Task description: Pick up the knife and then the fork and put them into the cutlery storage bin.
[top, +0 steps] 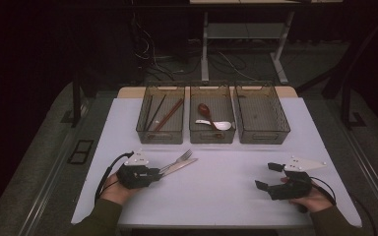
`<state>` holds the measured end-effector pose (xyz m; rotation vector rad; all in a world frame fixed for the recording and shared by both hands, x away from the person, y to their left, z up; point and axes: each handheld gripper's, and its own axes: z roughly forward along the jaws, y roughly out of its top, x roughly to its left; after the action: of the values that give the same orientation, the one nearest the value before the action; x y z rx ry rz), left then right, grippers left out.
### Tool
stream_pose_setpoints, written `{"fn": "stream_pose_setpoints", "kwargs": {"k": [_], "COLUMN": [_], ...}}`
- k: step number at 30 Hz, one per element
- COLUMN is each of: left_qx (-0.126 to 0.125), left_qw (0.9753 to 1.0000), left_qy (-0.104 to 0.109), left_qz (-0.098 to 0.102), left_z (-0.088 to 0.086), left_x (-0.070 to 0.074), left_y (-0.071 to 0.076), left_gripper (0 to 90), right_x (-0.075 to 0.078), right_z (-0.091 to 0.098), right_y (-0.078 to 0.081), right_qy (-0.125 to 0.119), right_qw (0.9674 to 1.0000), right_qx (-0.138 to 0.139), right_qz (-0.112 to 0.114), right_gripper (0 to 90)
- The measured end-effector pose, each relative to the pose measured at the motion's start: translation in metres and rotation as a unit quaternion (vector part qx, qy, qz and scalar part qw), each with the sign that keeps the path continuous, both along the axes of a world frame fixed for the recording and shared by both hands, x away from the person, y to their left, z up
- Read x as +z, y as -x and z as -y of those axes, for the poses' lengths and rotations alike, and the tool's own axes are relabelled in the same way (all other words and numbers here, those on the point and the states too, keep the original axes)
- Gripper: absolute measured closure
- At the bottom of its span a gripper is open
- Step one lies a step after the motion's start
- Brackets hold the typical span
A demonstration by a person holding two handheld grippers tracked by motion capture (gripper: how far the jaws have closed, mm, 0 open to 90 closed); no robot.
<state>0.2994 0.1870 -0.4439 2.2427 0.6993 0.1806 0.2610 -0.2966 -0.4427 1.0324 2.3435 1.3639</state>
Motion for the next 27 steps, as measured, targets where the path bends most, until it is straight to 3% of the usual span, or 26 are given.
{"fn": "stream_pose_setpoints", "kwargs": {"k": [6,16,27], "left_qx": [-0.006,-0.018,-0.020], "left_qw": [0.9999,0.9996,0.9995], "left_qy": [-0.008,-0.002,-0.001], "left_qz": [-0.005,-0.020,-0.023], "left_z": [0.0006,0.0014,0.0005], "left_x": [-0.0019,-0.0025,-0.0034], "left_y": [0.0006,0.0031,0.0016], "left_gripper": [74.3,73.0,78.9], "right_x": [0.0002,0.0001,0.0001], "right_z": [0.0002,0.0002,-0.0006], "right_y": [0.0004,0.0008,0.0008], "right_qy": [-0.001,-0.001,-0.004], "right_qw": [1.0000,1.0000,1.0000], "right_qx": [0.000,0.003,0.007], "right_qz": [-0.001,-0.002,-0.003], "right_gripper": [14.1,14.1,14.1]}}
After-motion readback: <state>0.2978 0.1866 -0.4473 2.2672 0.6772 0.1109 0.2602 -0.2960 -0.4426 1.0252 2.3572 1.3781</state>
